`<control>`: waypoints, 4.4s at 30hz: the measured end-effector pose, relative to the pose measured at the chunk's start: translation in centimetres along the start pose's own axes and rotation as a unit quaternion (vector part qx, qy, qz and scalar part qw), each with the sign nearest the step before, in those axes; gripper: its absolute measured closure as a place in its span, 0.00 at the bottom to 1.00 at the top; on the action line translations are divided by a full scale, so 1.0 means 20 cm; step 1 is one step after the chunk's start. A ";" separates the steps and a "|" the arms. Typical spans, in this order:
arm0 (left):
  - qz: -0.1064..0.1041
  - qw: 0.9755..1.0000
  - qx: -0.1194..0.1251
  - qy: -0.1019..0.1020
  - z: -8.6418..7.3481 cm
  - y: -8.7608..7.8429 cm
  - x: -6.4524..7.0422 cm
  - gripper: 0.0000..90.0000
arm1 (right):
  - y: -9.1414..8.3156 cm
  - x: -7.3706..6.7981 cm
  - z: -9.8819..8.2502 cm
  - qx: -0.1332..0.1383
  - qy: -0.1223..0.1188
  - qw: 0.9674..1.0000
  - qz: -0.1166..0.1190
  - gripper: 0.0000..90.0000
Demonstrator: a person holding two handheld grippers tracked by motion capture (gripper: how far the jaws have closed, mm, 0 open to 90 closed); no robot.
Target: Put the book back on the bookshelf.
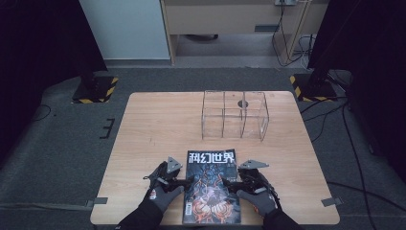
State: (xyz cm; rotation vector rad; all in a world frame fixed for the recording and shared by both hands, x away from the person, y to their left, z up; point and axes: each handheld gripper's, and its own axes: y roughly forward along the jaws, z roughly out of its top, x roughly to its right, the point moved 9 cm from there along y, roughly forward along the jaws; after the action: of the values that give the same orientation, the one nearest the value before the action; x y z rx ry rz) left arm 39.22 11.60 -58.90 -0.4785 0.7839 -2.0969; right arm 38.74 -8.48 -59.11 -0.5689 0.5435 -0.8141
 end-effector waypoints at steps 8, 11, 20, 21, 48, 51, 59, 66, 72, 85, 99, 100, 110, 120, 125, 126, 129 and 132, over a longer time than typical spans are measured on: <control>-0.006 1.000 -0.001 -0.002 0.00 0.01 0.01 0.28 | 0.00 0.00 0.01 0.008 0.026 1.000 0.011 0.22; -0.009 1.000 0.000 -0.002 0.00 0.01 0.02 0.29 | 0.00 0.00 0.01 0.013 0.039 0.999 0.016 0.22; -0.021 1.000 0.000 -0.008 0.00 0.02 0.06 0.29 | 0.00 0.00 0.01 0.018 0.055 0.998 0.021 0.23; -0.024 1.000 0.001 -0.010 0.00 0.03 0.06 0.29 | 0.00 0.00 0.01 0.018 0.059 0.998 0.024 0.22; -0.026 1.000 0.006 -0.013 0.01 0.04 0.11 0.27 | -0.02 0.01 0.04 0.037 0.127 0.990 0.049 0.25; -0.026 1.000 0.006 -0.013 0.01 0.04 0.11 0.27 | -0.04 0.01 0.05 0.043 0.134 0.988 0.056 0.26; -0.026 1.000 0.007 -0.013 0.01 0.04 0.11 0.27 | -0.10 -0.02 0.11 0.083 0.144 0.982 0.092 0.29; -0.027 1.000 0.007 -0.013 0.01 0.04 0.11 0.27 | -0.09 -0.05 0.11 0.075 0.121 0.985 0.096 0.30; -0.026 1.000 0.007 -0.014 0.00 0.04 0.11 0.27 | -0.08 -0.04 0.08 0.058 0.119 0.988 0.084 0.30; -0.025 1.000 0.008 -0.015 0.00 0.04 0.10 0.26 | -0.09 -0.04 0.09 0.062 0.142 0.981 0.119 0.32; -0.024 1.000 0.012 -0.015 0.00 0.04 0.11 0.25 | -0.09 -0.04 0.09 0.064 0.155 0.978 0.124 0.32; -0.024 1.000 0.012 -0.015 0.00 0.04 0.11 0.25 | -0.07 -0.04 0.05 0.042 0.166 0.977 0.129 0.35; -0.027 0.999 0.012 -0.013 0.00 0.04 0.11 0.25 | -0.01 -0.11 0.00 0.001 0.129 0.982 0.139 0.34; -0.028 0.999 0.013 -0.012 0.00 0.04 0.11 0.25 | 0.03 -0.10 0.03 -0.023 0.068 0.989 0.126 0.45; -0.031 0.999 0.012 -0.012 0.00 0.04 0.10 0.25 | 0.03 -0.08 0.03 -0.033 0.048 0.994 0.096 0.61; -0.032 0.999 0.011 -0.011 0.00 0.04 0.10 0.25 | 0.03 -0.08 0.03 -0.038 0.038 0.995 0.085 0.64; -0.033 0.999 0.010 -0.011 0.01 0.04 0.10 0.25 | 0.03 -0.08 0.03 -0.040 0.028 0.996 0.076 0.66; -0.035 0.999 0.011 -0.012 0.01 0.04 0.10 0.25 | 0.02 -0.08 0.03 -0.043 0.023 0.996 0.072 0.70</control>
State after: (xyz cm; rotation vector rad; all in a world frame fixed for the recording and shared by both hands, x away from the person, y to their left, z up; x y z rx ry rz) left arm 38.59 9.57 -59.26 -0.5257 0.7402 -2.1583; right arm 38.48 -6.81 -58.54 -0.5849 0.6567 -0.6700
